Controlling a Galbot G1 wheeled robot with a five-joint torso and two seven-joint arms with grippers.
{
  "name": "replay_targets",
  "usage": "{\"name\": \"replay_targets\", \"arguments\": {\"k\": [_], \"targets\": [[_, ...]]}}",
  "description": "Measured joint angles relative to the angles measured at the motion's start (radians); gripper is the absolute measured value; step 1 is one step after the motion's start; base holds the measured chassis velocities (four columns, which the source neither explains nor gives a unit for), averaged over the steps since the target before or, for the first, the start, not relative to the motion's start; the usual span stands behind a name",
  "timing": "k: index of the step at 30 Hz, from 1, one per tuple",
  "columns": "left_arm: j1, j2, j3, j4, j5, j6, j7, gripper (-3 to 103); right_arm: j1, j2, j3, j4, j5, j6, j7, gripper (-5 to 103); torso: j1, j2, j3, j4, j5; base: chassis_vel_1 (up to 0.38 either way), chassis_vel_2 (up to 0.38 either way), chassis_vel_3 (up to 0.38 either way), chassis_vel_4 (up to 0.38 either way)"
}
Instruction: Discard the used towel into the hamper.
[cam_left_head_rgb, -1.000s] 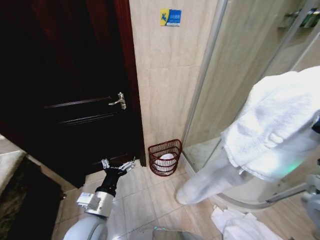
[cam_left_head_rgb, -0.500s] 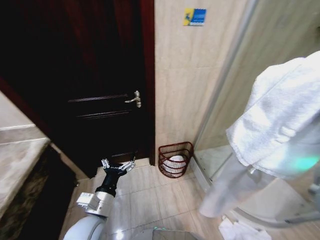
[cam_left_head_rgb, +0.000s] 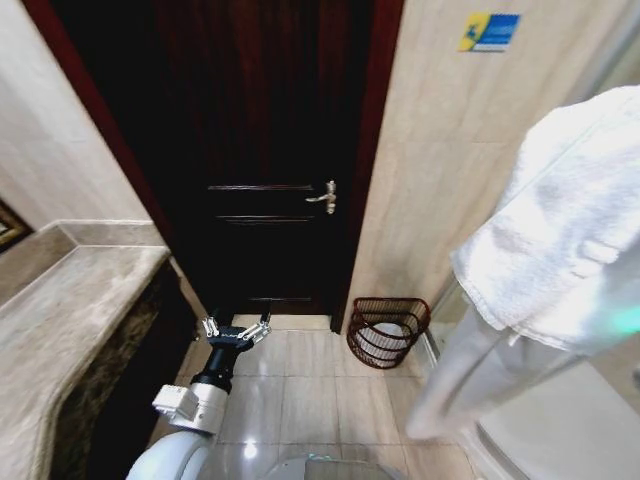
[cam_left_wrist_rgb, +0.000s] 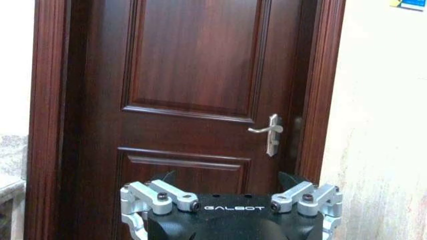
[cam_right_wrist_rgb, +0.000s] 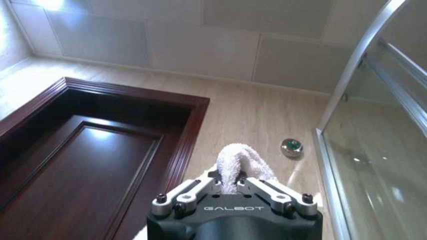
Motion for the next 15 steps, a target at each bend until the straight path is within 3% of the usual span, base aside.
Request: {"name": "replay_targets", "arguments": {"k": [8,15], "targets": [[0.0,0.0,0.0,0.0,0.0,0.0,0.0,100,0.002,-0.021,0.017,0.0,0.028,0.002,-0.008,7,0.005,0.011,0.005,-0.0002,0.0002,0.0,0.0,0.0,0.0],[0.0,0.0,0.0,0.0,0.0,0.0,0.0,100,0.002,-0.027,0.009,0.0,0.032,0.006,-0.035,7,0.024,0.051,0.028,0.0,0.0001,0.0,0.0,0.0,0.0]]}}
